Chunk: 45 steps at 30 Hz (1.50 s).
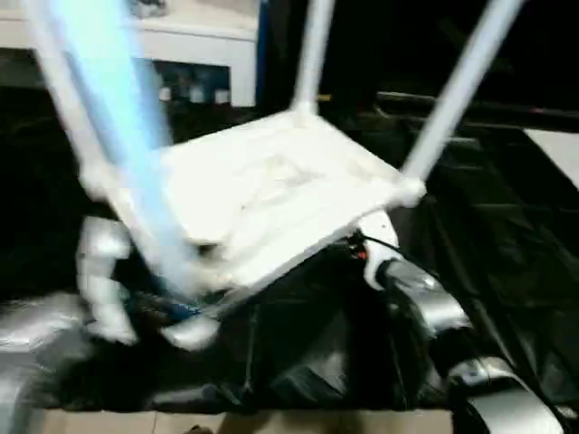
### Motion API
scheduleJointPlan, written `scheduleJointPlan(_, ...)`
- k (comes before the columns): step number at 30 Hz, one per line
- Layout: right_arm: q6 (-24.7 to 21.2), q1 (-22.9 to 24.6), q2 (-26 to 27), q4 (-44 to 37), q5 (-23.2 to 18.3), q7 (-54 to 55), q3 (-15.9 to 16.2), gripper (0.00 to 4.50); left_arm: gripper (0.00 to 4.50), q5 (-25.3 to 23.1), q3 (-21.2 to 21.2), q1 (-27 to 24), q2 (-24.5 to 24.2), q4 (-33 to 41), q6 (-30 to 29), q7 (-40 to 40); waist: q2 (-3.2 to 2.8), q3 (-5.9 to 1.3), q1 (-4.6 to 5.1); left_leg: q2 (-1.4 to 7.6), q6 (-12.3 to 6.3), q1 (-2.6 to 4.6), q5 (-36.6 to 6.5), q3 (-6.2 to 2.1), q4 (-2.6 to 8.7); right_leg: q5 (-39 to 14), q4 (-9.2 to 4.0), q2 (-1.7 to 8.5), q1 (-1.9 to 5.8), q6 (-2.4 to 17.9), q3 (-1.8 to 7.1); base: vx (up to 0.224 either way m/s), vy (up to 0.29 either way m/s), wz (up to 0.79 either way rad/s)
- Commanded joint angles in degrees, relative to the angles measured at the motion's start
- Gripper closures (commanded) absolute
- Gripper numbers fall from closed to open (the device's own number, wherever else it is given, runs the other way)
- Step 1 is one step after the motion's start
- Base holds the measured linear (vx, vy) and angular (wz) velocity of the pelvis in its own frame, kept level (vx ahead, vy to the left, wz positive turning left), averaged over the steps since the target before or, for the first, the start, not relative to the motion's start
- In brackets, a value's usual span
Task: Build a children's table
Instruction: Rotate table base
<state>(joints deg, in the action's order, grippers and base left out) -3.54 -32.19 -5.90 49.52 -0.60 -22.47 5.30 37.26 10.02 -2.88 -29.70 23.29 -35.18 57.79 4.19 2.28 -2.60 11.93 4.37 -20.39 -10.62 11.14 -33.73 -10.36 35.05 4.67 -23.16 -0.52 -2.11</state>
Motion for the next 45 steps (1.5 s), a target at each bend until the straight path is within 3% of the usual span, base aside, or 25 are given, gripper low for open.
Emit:
scheduleJointPlan(1, 1.40, -1.47, 2.19, 0.39, 0.59, -3.24, 2.84, 0.94, 0.05, 2.27, -3.61, 0.80, 2.00, 2.06, -1.91, -2.15, -1.36, -2.45, 0.06, 1.00, 3.65, 0.35, -20.79, -0.71, 4.81, -18.24, -3.97, 2.04, 1.59, 8.35, 1.80, 0.000, 0.000, 0.00)
scheduleJointPlan(3, 1.60, -1.37, 3.07, 0.19, 0.51, -4.87, 3.64, 0.94, 0.05, 3.09, -4.71, 1.52, 2.97, 2.30, -2.77, -3.04, -0.98, -2.39, 0.44, 0.92, 3.52, 0.26, -21.30, -0.78, 4.76, -19.35, -4.20, 1.99, 1.57, 8.05, 1.82, 0.000, 0.000, 0.00)
scheduleJointPlan(6, 2.56, -1.51, 4.37, 1.20, 0.74, -6.85, 4.65, 0.94, 0.05, 3.78, -6.54, 2.61, 4.36, 2.95, -3.93, -4.21, -0.88, -2.33, 0.80, 0.85, 3.41, -0.28, -21.25, -1.30, 4.90, -21.59, -4.27, 2.09, 1.94, 7.30, 1.71, 0.000, 0.000, 0.00)
scheduleJointPlan(8, 2.98, -1.63, 4.90, 1.94, 1.10, -7.49, 5.21, 0.94, 0.05, 3.75, -7.32, 3.07, 5.19, 3.23, -4.37, -5.23, -0.98, -2.34, 0.92, 0.89, 3.64, -0.19, -21.29, -1.45, 4.82, -22.12, -4.34, 2.09, 1.76, 7.33, 1.67, 0.000, 0.000, 0.00)
scheduleJointPlan(10, 3.44, -1.57, 5.74, 2.11, 0.95, -9.58, 5.83, 0.94, 0.05, 3.20, -8.67, 3.60, 5.99, 3.00, -4.42, -5.11, -0.51, -2.40, 0.90, 0.85, 3.21, 0.07, -20.75, -1.33, 4.65, -20.84, -4.44, 1.96, 1.63, 7.85, 1.79, 0.000, 0.000, 0.00)
scheduleJointPlan(13, 3.95, -1.76, 6.38, 2.72, 1.09, -11.19, 6.10, 0.94, 0.05, 2.78, -9.66, 4.24, 6.75, 2.78, -4.50, -5.58, -0.72, -2.40, 0.93, 0.91, 3.01, -0.04, -19.83, -1.43, 4.76, -19.24, -4.18, 1.90, 1.77, 8.50, 1.76, 0.000, 0.000, 0.00)
scheduleJointPlan(17, 4.70, -2.05, 7.96, 3.42, 1.02, -14.47, 7.05, 0.94, 0.05, 2.43, -12.24, 6.57, 8.27, 1.52, -4.31, -6.47, -0.68, -2.46, 1.07, 0.93, 2.83, 0.26, -19.62, -1.33, 4.67, -17.15, -4.03, 1.74, 1.68, 9.50, 1.80, 0.000, 0.000, 0.00)
scheduleJointPlan(20, 5.38, -2.78, 8.35, 4.70, 1.17, -14.29, 6.95, 0.94, 0.05, 2.15, -13.15, 7.54, 8.88, 0.83, -4.19, -6.85, -0.54, -2.54, 1.40, 0.89, 2.88, -0.10, -18.51, -1.43, 4.72, -15.79, -3.81, 1.87, 2.11, 10.16, 1.75, 0.000, 0.000, 0.00)
scheduleJointPlan(23, 5.54, -3.11, 8.55, 5.21, 1.06, -14.81, 6.83, 0.94, 0.05, 1.76, -14.20, 8.37, 9.48, 0.17, -3.87, -6.69, -0.43, -2.50, 1.82, 0.92, 2.67, 0.07, -18.70, -1.37, 4.63, -15.76, -3.83, 1.84, 1.97, 10.61, 1.73, 0.000, 0.000, 0.00)
scheduleJointPlan(27, 6.00, -3.28, 9.31, 5.78, 0.52, -17.97, 6.65, 0.94, 0.05, -2.24, -16.99, 11.85, 11.51, -4.70, -0.80, -7.05, -0.37, -2.44, 1.89, 0.95, 2.46, 0.32, -19.51, -1.31, 4.53, -17.83, -4.27, 1.84, 1.69, 9.96, 1.77, 0.000, 0.000, 0.00)
scheduleJointPlan(31, 6.61, -2.92, 9.71, 6.02, 0.38, -19.37, 6.64, 0.94, 0.05, -3.51, -18.05, 14.16, 12.76, -7.22, 0.44, -7.24, -0.19, -2.35, 2.03, 0.98, 2.76, 0.01, -20.53, -1.63, 4.72, -20.68, -4.41, 2.07, 1.93, 9.13, 1.68, 0.000, 0.000, 0.00)
scheduleJointPlan(33, 7.61, -3.61, 9.52, 7.04, 1.14, -16.68, 5.98, 0.94, 0.05, -5.71, -19.54, 16.61, 13.83, -10.40, 2.14, -7.36, -0.20, -2.40, 1.96, 1.03, 2.96, 0.53, -21.03, -1.51, 4.56, -20.67, -4.60, 2.06, 1.45, 9.43, 1.79, 0.000, 0.000, 0.00)
scheduleJointPlan(37, 8.77, -4.62, 8.57, 8.38, 1.26, -12.68, 4.26, 0.94, 0.05, -8.71, -20.81, 18.60, 14.63, -13.87, 4.81, -8.17, -0.21, -2.39, 2.02, 0.99, 2.94, 0.49, -21.14, -1.59, 4.64, -20.24, -4.64, 2.06, 1.48, 9.73, 1.68, 0.000, 0.000, 0.00)
scheduleJointPlan(38, 9.00, -4.84, 7.70, 8.57, 0.80, -11.64, 3.17, 0.94, 0.05, -10.13, -21.59, 19.64, 14.98, -15.55, 6.15, -8.39, -0.27, -2.44, 1.91, 1.00, 2.96, 0.80, -21.48, -1.46, 4.49, -19.90, -4.57, 1.99, 1.26, 9.93, 1.74, 0.000, 0.000, 0.00)
scheduleJointPlan(41, 9.15, -4.56, 5.43, 8.03, -0.28, -11.31, 1.04, 0.94, 0.05, -12.23, -22.96, 21.77, 16.25, -18.68, 8.67, -8.39, -0.26, -2.56, 1.75, 0.92, 2.56, 0.50, -20.35, -1.41, 4.47, -18.43, -4.50, 1.97, 1.63, 9.90, 1.73, 0.000, 0.000, 0.00)
scheduleJointPlan(42, 9.22, -3.58, 3.34, 6.81, -0.77, -12.03, -0.11, 0.94, 0.05, -13.52, -23.92, 23.39, 17.57, -20.91, 10.33, -8.33, -0.67, -2.65, 1.50, 0.99, 2.39, 0.65, -19.62, -1.30, 4.39, -16.62, -4.37, 1.97, 1.60, 10.49, 1.80, 0.000, 0.000, 0.00)
scheduleJointPlan(43, 9.22, -3.58, 3.34, 6.81, -0.77, -12.03, -0.11, 0.94, 0.05, -13.52, -23.92, 23.39, 17.57, -20.91, 10.33, -8.33, -0.48, -2.60, 1.41, 0.95, 2.09, 0.63, -19.39, -1.21, 4.37, -16.31, -4.54, 1.90, 1.60, 10.58, 1.76, 0.000, 0.000, 0.00)
scheduleJointPlan(44, 9.30, -2.84, 1.99, 5.91, -1.04, -12.42, -0.79, 0.94, 0.05, -14.59, -24.51, 24.38, 18.34, -22.44, 11.58, -8.41, -0.85, -2.77, 1.00, 0.99, 2.08, 0.52, -18.08, -1.24, 4.31, -14.52, -4.08, 2.04, 1.93, 11.29, 1.79, 0.000, 0.000, 0.00)
scheduleJointPlan(45, 9.30, -2.84, 1.99, 5.91, -1.04, -12.42, -0.79, 0.94, 0.05, -14.59, -24.51, 24.38, 18.34, -22.44, 11.58, -8.41, -0.59, -2.67, 0.91, 0.90, 1.64, 0.42, -17.68, -1.08, 4.36, -14.34, -4.41, 1.93, 1.97, 11.09, 1.75, 0.000, 0.000, 0.00)
